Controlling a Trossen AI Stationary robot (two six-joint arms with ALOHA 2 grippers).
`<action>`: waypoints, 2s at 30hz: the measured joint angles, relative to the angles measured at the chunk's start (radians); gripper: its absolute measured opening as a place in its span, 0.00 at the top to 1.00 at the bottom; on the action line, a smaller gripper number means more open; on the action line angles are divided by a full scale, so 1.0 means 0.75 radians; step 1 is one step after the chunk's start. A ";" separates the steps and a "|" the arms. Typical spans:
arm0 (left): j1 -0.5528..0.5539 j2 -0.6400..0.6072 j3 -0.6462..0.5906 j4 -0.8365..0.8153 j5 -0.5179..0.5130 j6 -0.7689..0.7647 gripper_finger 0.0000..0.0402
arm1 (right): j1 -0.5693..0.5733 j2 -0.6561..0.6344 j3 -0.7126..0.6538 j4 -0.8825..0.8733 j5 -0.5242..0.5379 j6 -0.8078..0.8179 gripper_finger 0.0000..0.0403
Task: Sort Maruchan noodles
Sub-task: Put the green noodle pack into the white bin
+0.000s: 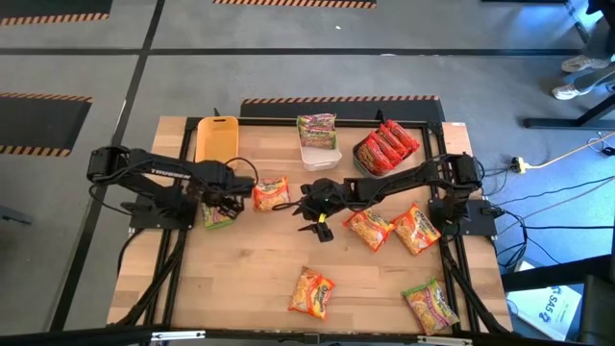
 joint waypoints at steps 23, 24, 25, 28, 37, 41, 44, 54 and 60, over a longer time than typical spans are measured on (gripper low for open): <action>-0.474 -0.003 -0.039 0.502 -0.042 0.855 0.44 | 0.001 0.001 -0.036 -0.046 0.059 0.012 0.42; -0.514 -0.002 -0.040 0.554 -0.053 0.866 0.44 | 0.001 0.001 -0.036 -0.047 0.059 0.030 0.42; -0.551 0.000 -0.041 0.601 -0.072 0.872 0.44 | 0.001 0.001 -0.036 -0.047 0.059 0.060 0.42; -0.658 0.004 -0.046 0.746 -0.141 0.866 0.44 | 0.001 0.001 -0.036 -0.046 0.058 0.212 0.42; -0.796 0.162 -0.044 1.159 -0.377 1.190 0.44 | 0.002 0.001 -0.036 -0.042 -0.010 0.646 0.42; -0.793 0.246 -0.020 1.294 -0.462 1.230 0.44 | 0.002 0.001 -0.036 -0.040 -0.024 0.722 0.42; -0.809 0.252 0.066 1.259 -0.524 1.227 0.44 | 0.002 0.001 -0.037 -0.026 -0.024 0.773 0.42; -0.960 0.179 0.254 0.938 -0.444 0.478 0.44 | 0.042 0.060 -0.038 0.248 0.023 0.746 0.42; -1.105 0.247 0.148 0.906 -0.475 0.054 0.44 | 0.087 0.168 -0.037 0.414 0.079 0.667 0.42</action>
